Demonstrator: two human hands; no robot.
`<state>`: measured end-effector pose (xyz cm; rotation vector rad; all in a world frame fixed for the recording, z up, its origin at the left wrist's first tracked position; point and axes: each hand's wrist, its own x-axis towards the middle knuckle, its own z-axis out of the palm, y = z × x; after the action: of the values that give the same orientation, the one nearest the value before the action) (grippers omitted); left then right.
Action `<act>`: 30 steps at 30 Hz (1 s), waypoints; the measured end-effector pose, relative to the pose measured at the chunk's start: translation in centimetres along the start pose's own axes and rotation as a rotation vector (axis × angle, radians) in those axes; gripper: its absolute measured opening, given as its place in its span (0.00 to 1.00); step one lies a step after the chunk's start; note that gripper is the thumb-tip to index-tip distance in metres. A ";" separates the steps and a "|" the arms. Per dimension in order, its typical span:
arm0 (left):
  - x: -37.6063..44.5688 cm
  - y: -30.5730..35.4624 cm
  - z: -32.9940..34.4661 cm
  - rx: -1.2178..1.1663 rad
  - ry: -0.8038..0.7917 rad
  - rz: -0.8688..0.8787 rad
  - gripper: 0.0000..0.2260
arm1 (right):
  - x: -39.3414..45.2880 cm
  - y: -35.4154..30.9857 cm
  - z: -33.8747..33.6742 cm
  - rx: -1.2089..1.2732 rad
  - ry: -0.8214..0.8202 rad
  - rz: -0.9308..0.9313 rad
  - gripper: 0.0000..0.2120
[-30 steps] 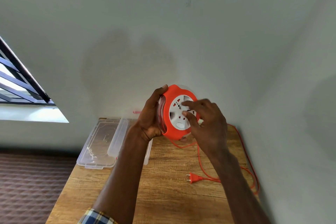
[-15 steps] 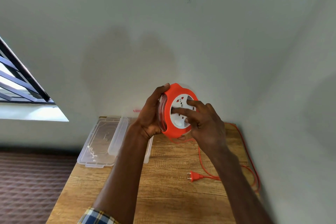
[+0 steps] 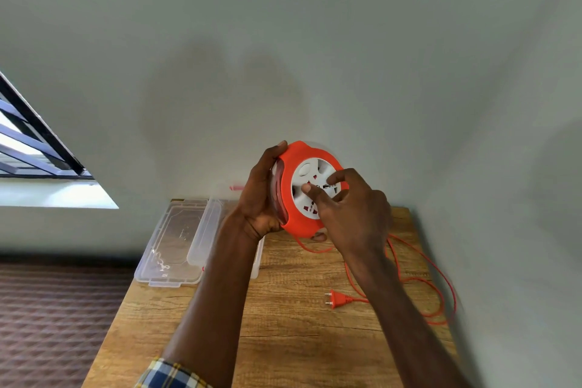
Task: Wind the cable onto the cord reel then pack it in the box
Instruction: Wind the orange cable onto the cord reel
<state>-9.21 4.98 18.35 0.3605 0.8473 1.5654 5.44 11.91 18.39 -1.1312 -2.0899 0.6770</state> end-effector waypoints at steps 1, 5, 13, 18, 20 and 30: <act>0.1 0.0 0.1 -0.002 0.000 0.008 0.30 | -0.1 0.1 -0.1 -0.018 0.000 -0.068 0.23; 0.0 0.5 0.4 -0.026 -0.007 0.026 0.29 | -0.2 1.0 -0.2 -0.016 -0.004 -0.275 0.15; -0.3 0.1 0.3 0.018 0.012 -0.004 0.29 | 1.9 2.9 -1.1 -0.010 -0.215 -0.527 0.27; -0.1 0.2 -0.1 0.005 0.028 0.000 0.31 | 1.7 3.2 -1.3 -0.037 -0.309 -0.531 0.31; 0.0 0.1 -0.1 0.018 0.032 -0.007 0.30 | 1.6 3.1 -1.0 -0.079 -0.288 -0.523 0.32; -0.2 0.5 0.4 0.058 0.020 -0.021 0.27 | 0.7 2.3 -0.2 0.029 -0.136 -0.308 0.28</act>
<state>-9.31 4.89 19.03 0.3776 0.9107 1.5293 6.47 13.67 17.15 -0.7409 -2.2967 0.6460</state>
